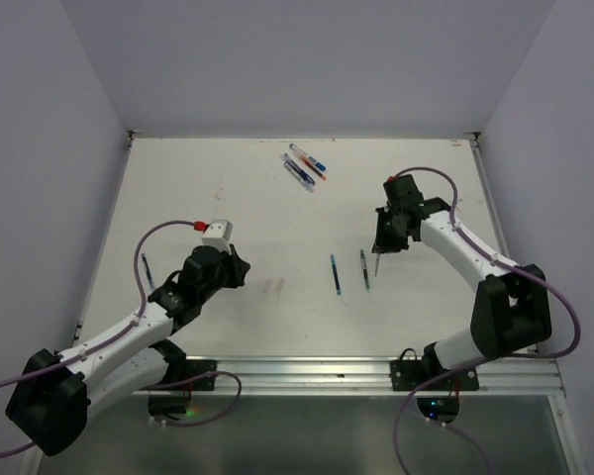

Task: Open the pen caps

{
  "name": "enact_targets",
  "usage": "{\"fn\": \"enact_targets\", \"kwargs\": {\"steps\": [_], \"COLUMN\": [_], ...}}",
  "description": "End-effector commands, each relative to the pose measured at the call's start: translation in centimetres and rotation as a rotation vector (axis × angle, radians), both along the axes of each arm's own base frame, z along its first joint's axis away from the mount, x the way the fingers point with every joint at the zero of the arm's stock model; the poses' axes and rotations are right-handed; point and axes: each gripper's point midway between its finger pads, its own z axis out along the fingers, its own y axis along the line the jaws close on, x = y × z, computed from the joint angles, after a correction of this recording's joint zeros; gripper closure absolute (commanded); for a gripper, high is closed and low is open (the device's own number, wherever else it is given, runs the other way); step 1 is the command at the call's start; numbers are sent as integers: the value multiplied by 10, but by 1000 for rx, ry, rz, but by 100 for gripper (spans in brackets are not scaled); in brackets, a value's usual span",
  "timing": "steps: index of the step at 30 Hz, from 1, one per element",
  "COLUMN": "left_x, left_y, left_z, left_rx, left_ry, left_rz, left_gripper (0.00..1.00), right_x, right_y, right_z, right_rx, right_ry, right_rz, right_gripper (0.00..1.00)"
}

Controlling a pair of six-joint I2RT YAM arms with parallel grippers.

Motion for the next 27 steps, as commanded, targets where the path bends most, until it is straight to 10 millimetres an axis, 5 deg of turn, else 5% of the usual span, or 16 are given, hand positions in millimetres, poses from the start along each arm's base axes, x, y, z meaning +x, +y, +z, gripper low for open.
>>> {"fn": "enact_targets", "kwargs": {"steps": [1, 9, 17, 27], "left_x": [8, 5, 2, -11], "left_y": [11, 2, -16, -18], "left_z": [-10, -46, -54, -77], "left_rx": [23, 33, -47, -93], "left_ry": [-42, 27, 46, 142], "left_rz": [34, -9, -66, -49], "left_gripper": [94, 95, 93, 72], "right_x": [-18, -13, -15, -15], "right_y": [-24, -33, -28, -25], "right_z": [-16, -30, -57, -70], "right_rx": [-144, -218, -198, -186], "right_ry": [80, 121, 156, 167], "right_rz": [50, 67, 79, 85], "right_gripper": [100, 100, 100, 100]}}
